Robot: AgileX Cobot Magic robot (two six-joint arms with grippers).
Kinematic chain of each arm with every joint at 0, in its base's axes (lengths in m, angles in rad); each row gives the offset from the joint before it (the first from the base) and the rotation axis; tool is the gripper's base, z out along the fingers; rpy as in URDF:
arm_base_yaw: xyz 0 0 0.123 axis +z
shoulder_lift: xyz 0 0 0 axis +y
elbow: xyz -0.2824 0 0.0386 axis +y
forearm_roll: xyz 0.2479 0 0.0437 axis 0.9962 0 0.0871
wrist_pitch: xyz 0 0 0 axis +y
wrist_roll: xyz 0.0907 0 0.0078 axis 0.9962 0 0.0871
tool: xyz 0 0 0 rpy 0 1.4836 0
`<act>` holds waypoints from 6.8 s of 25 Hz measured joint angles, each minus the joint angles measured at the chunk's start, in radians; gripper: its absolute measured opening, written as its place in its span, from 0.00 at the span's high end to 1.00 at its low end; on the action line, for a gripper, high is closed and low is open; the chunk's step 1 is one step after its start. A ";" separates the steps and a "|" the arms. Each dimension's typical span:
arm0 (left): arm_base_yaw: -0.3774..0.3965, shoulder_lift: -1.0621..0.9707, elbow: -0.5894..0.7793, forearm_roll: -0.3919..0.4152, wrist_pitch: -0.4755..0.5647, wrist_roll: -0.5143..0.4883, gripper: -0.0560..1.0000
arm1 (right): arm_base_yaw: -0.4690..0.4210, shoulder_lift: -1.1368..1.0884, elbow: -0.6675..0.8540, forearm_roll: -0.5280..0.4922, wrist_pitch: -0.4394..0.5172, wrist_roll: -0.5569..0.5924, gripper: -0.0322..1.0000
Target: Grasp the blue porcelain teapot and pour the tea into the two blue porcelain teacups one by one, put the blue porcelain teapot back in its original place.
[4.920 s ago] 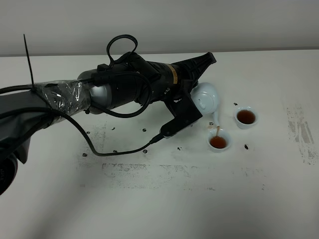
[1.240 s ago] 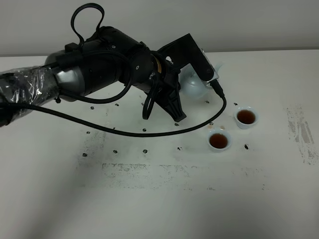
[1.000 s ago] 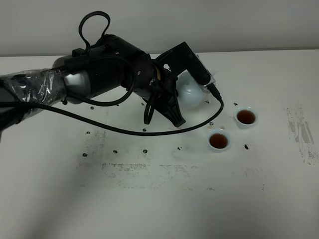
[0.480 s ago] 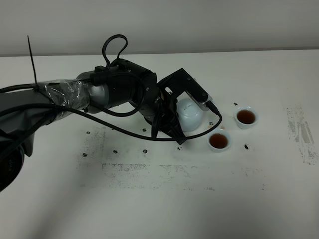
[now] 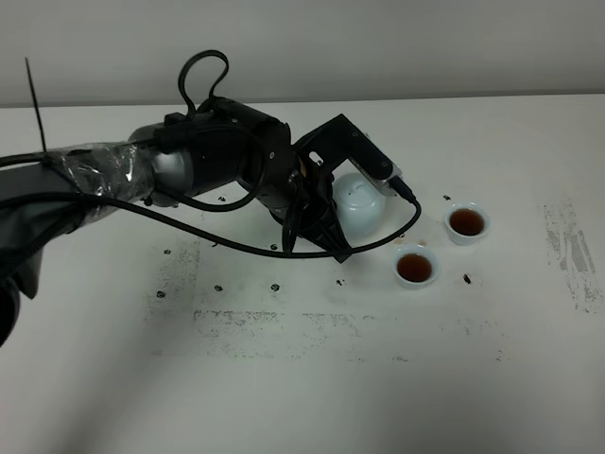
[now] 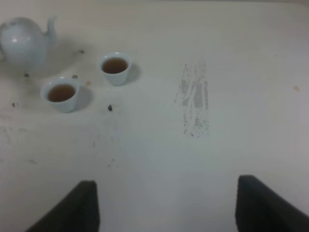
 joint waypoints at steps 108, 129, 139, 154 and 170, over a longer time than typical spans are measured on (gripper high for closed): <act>0.270 -0.741 0.367 -0.079 0.249 -0.068 0.70 | 0.000 0.000 0.000 0.000 0.000 0.000 0.42; 0.599 -1.511 0.876 -0.003 0.407 -0.241 0.69 | 0.000 0.000 0.000 0.000 0.000 0.000 0.42; 0.643 -1.849 1.055 -0.027 0.511 -0.257 0.69 | 0.000 0.000 0.000 0.000 0.000 0.000 0.42; 0.727 -2.039 1.104 -0.045 0.523 -0.222 0.69 | 0.000 0.000 0.000 0.000 0.000 0.000 0.42; 0.672 -2.111 1.105 -0.051 0.523 -0.216 0.69 | 0.000 0.000 0.000 0.000 0.000 0.000 0.42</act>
